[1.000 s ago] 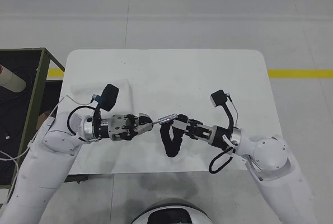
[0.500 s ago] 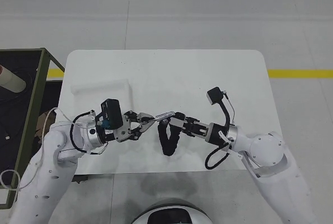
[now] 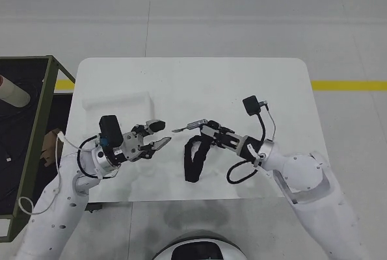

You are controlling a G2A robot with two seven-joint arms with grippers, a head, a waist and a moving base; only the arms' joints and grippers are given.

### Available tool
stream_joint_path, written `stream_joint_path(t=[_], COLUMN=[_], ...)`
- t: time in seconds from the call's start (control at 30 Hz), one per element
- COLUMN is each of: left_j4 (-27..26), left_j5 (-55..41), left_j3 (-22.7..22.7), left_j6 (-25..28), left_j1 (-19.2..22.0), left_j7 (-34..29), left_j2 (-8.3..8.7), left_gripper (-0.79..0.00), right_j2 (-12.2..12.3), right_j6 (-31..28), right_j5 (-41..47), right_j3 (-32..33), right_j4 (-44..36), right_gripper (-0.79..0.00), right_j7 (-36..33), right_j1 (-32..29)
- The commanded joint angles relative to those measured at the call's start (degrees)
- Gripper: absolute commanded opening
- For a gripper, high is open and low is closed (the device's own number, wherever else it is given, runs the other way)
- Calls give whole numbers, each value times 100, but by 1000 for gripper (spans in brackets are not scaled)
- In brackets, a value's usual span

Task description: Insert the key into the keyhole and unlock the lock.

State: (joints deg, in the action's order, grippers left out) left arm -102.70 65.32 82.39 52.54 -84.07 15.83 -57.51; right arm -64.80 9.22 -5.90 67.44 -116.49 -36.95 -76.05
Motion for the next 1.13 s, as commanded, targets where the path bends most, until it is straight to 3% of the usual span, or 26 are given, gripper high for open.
stream_joint_path(t=[0.0,0.2,0.27,0.3,0.43,0.57,0.8,1.1], left_j4=[-15,-15,-15,-15,-15,-15,-15,-15], left_j5=[370,370,370,370,370,370,370,370], left_j3=[-4,-4,-4,-4,-4,-4,-4,-4], left_j6=[-1,-1,-1,-1,-1,-1,-1,-1], left_j1=[-1,-1,-1,-1,-1,-1,-1,-1], left_j7=[8,8,8,8,8,8,8,8], left_j2=[0,0,0,0,0,0,0,0], left_gripper=[0,0,0,0,0,0,0,-1], right_j2=[2,-53,-91,-110,-201,-256,-255,-254], right_j6=[210,756,1018,1193,1450,1848,1757,1740], right_j5=[-395,-862,-997,-1146,-1509,-2111,-3015,-3043], right_j3=[-6,-300,-465,-544,-847,-1042,-971,-969], right_j4=[-16,403,671,863,1215,1080,204,172], right_gripper=[-785,-785,-449,0,0,0,0,-1], right_j7=[270,530,576,631,902,1260,2336,2386], right_j1=[-19,222,372,471,780,814,223,179])
